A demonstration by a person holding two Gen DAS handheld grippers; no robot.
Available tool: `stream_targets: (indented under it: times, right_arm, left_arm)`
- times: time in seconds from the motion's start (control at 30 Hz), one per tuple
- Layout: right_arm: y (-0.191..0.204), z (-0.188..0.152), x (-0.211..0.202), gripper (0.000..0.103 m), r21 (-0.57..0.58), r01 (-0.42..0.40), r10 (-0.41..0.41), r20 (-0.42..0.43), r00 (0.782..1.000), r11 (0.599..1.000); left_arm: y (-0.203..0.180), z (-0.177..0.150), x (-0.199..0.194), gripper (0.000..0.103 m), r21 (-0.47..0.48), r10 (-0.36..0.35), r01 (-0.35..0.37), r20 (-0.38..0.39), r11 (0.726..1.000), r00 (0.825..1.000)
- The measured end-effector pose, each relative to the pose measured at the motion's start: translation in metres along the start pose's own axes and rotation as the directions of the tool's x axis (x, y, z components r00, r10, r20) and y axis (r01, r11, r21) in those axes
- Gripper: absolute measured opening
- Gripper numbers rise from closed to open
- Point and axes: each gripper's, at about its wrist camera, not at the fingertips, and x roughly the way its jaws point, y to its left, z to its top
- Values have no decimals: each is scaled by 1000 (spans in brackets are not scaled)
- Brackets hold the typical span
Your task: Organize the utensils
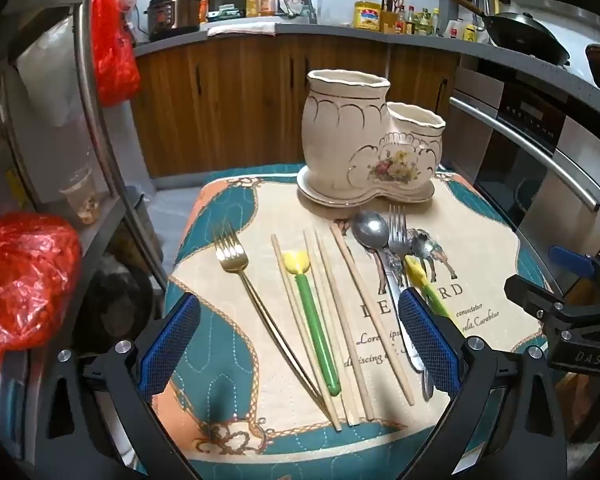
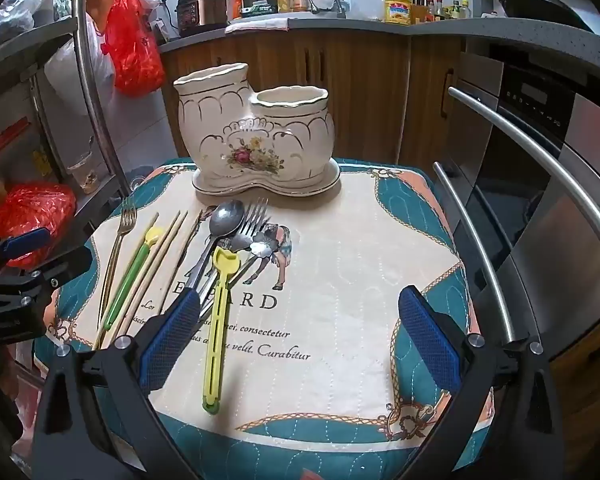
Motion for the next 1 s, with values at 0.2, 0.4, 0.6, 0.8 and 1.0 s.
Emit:
stream_targets:
  times: [0.2,0.4,0.6,0.8,1.0]
  right_arm:
    - [-2,0,-2,98,6,2,-2,1,1000,1000]
    - [2,-4,2,98,11,-3,3,-6,1000,1000]
    - [-2,-4,3,98,18,-12,13,-17,1000,1000]
    - [-3,-5,6,98,28,-1,2,-20,1000,1000]
    - [-7,-5,7,98,40,-4,5,-27,1000,999]
  left_arm:
    - [-2,0,2,98,7,5,-5,-9,1000,1000]
    - [-1,-2,5,98,8,7,-6,-13,1000,1000]
    - [0,-3,5,98,7,10,-10,-13,1000,1000]
    - [-1,-4,6,98,12,13,-12,-20,1000,1000]
    - [0,-4,7,98,18,16,-16,-26,1000,1000]
